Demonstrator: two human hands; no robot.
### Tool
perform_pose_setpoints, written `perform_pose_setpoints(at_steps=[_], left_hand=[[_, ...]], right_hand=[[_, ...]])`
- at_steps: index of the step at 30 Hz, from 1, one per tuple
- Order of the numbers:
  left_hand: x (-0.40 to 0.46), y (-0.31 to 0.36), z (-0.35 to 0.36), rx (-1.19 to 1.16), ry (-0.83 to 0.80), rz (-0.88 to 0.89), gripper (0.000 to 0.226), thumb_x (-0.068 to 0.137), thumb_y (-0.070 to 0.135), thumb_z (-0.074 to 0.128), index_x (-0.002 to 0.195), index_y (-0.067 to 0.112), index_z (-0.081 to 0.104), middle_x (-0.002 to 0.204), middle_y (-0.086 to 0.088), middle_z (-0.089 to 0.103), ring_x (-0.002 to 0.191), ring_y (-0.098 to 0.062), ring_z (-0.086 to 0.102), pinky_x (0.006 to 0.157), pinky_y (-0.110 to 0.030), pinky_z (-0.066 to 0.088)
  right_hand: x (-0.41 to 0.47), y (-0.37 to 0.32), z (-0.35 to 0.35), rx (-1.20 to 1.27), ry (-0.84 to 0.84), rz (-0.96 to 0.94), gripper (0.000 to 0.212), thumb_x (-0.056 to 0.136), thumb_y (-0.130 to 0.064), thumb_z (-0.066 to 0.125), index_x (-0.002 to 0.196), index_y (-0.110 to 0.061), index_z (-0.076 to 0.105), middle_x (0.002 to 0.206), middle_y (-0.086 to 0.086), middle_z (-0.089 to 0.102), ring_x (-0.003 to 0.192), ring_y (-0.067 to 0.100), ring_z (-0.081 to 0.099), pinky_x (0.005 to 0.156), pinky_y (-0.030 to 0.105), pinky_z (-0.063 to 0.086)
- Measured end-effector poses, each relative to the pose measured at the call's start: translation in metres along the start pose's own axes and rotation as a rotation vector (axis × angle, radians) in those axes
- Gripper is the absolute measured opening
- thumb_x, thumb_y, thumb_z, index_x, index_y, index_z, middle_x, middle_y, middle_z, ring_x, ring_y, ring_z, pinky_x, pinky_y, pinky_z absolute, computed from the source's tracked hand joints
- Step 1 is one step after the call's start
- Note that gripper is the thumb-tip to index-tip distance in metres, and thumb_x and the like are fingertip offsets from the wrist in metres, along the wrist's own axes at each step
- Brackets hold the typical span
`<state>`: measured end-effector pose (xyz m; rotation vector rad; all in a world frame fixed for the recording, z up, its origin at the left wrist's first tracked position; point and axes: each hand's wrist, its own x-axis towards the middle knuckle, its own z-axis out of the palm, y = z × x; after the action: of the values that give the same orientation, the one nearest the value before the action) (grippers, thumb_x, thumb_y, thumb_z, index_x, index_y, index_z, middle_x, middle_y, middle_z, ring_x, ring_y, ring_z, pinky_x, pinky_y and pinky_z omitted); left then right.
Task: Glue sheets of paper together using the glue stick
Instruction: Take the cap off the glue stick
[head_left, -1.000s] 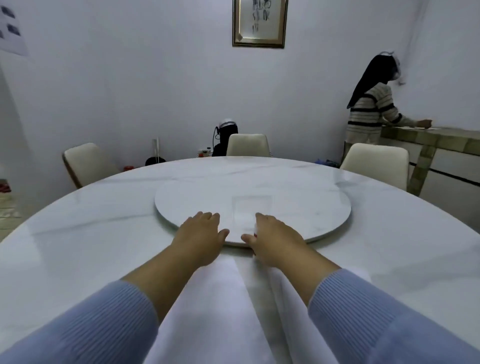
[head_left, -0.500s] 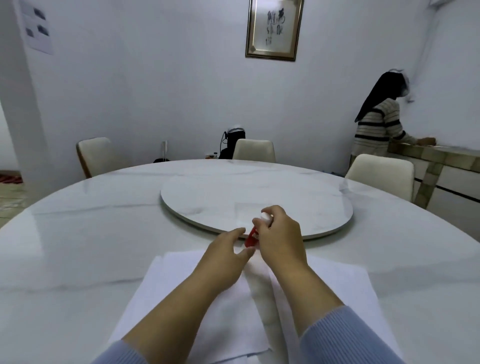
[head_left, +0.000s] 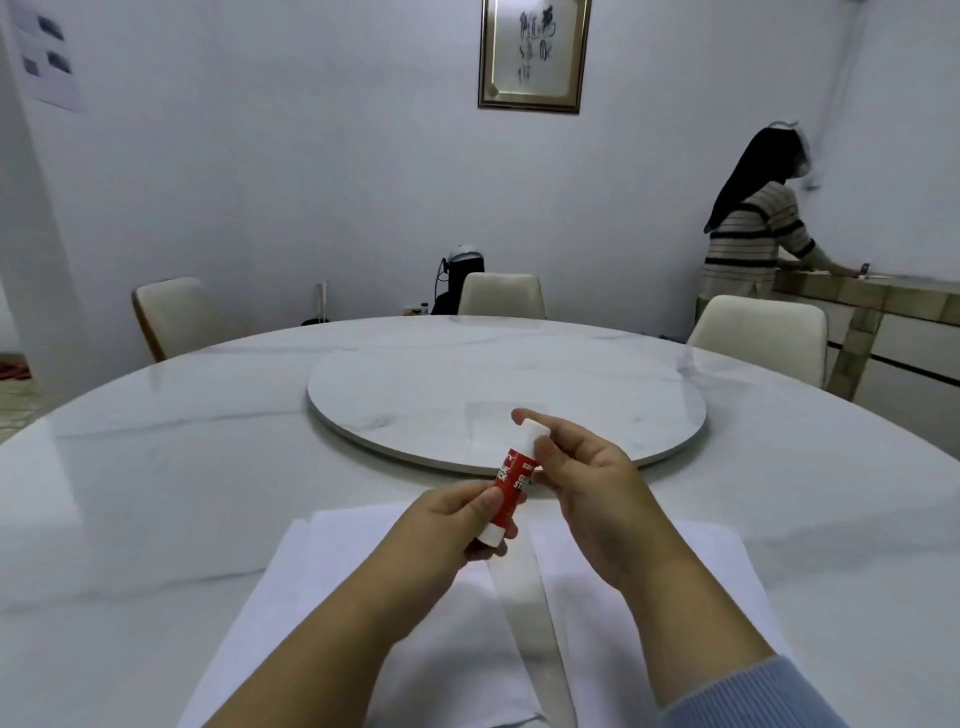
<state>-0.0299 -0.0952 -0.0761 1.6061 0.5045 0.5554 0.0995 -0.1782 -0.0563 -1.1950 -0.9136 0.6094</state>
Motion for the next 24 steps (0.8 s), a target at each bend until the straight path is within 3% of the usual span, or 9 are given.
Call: perform_pose_setpoints(at_steps=[2,4,5,7,9,13,16,20,24], left_hand=[[-0.001,0.001,0.003,-0.103,-0.013,0.001,0.027,0.098,0.026,0.043,0.105,0.018,0.067,0.067,0.005,0.067,0.065,-0.010,0.059,0.078,-0.029,0.048],[-0.001,0.002,0.003,-0.208,-0.012,-0.009,0.029,0.097,0.025,0.043,0.101,0.012,0.068,0.064,0.002,0.064,0.064,-0.014,0.056,0.078,-0.032,0.046],[-0.002,0.002,0.003,-0.242,-0.009,-0.017,0.030,0.097,0.025,0.043,0.098,0.010,0.069,0.063,0.001,0.062,0.065,-0.015,0.054,0.078,-0.032,0.046],[-0.003,0.002,0.004,-0.239,-0.017,-0.030,0.033,0.097,0.027,0.043,0.094,0.009,0.070,0.066,-0.001,0.063,0.067,-0.017,0.054,0.079,-0.033,0.046],[-0.004,0.002,0.006,-0.220,-0.062,-0.057,0.034,0.097,0.028,0.042,0.095,0.007,0.068,0.069,-0.004,0.063,0.067,-0.017,0.054,0.076,-0.033,0.045],[-0.006,0.005,0.001,-0.480,-0.175,-0.152,0.038,0.099,0.029,0.037,0.091,0.002,0.063,0.061,-0.005,0.053,0.055,-0.014,0.048,0.057,-0.023,0.042],[-0.005,0.006,-0.003,-0.516,-0.186,-0.164,0.039,0.096,0.034,0.038,0.092,0.003,0.060,0.058,-0.004,0.046,0.052,-0.014,0.041,0.053,-0.023,0.035],[-0.009,0.005,0.002,-0.344,-0.225,-0.145,0.052,0.087,0.056,0.042,0.099,0.008,0.058,0.059,-0.001,0.047,0.054,-0.013,0.039,0.057,-0.024,0.034],[-0.009,0.009,0.000,-0.460,-0.310,-0.129,0.042,0.081,0.049,0.054,0.092,0.009,0.057,0.058,-0.001,0.039,0.054,-0.014,0.033,0.051,-0.022,0.030]], right_hand=[[0.000,-0.001,0.002,0.019,0.078,-0.003,0.025,0.096,-0.015,0.053,0.109,-0.030,0.068,0.091,-0.002,0.071,0.088,0.014,0.063,0.092,0.035,0.049],[0.000,-0.004,0.003,0.048,0.162,-0.032,0.017,0.094,-0.021,0.055,0.102,-0.026,0.069,0.082,-0.003,0.069,0.081,0.014,0.061,0.084,0.035,0.049],[-0.001,-0.006,0.004,0.074,0.183,-0.042,0.015,0.089,-0.029,0.060,0.096,-0.020,0.071,0.077,-0.005,0.068,0.077,0.012,0.060,0.080,0.033,0.049],[-0.002,-0.006,0.006,0.088,0.205,-0.052,0.038,0.069,-0.045,0.075,0.090,-0.014,0.069,0.070,-0.008,0.067,0.069,0.007,0.062,0.071,0.024,0.050],[-0.001,-0.002,0.009,0.077,0.225,-0.043,0.043,0.057,-0.039,0.083,0.089,-0.014,0.068,0.069,-0.007,0.068,0.065,0.004,0.065,0.062,0.017,0.051],[0.000,-0.006,0.003,0.299,0.068,0.034,0.038,0.063,-0.021,0.076,0.100,-0.015,0.070,0.087,0.005,0.076,0.077,0.015,0.068,0.075,0.025,0.052],[-0.003,-0.009,0.004,0.380,-0.059,0.035,0.040,0.069,-0.020,0.070,0.108,-0.015,0.068,0.101,0.011,0.075,0.080,0.016,0.067,0.077,0.027,0.053],[-0.003,-0.004,0.014,0.218,0.126,-0.029,0.040,0.046,-0.033,0.084,0.082,-0.018,0.075,0.077,0.001,0.064,0.066,0.015,0.061,0.070,0.032,0.053],[-0.005,-0.012,0.009,0.384,-0.006,0.001,0.038,0.066,-0.016,0.072,0.104,-0.012,0.069,0.087,0.009,0.075,0.073,0.019,0.068,0.064,0.027,0.056]])
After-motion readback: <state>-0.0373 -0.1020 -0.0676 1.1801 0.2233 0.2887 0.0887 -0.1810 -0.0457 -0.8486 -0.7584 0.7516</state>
